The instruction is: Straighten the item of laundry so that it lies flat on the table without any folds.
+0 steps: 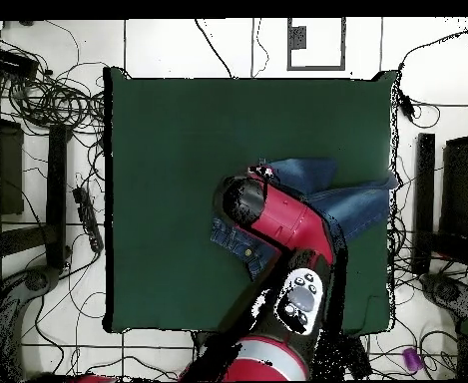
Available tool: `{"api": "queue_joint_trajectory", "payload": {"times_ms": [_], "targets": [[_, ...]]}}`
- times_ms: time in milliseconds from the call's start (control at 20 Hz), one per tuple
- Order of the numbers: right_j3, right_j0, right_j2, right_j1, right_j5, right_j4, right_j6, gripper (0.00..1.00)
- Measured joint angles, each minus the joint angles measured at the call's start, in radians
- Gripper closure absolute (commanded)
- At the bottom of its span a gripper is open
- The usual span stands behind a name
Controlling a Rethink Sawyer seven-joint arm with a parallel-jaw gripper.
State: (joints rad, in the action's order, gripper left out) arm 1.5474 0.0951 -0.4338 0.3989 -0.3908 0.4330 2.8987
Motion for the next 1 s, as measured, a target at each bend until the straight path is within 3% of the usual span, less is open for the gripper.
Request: {"api": "queue_joint_trajectory", "payload": {"times_ms": [200,1000], "targets": [[-0.019,0.053,-0.07,-0.065,0.0,0.015,0.0,0.0],[-0.023,0.105,-0.226,-0.218,0.027,0.087,0.0,0.0]]}}
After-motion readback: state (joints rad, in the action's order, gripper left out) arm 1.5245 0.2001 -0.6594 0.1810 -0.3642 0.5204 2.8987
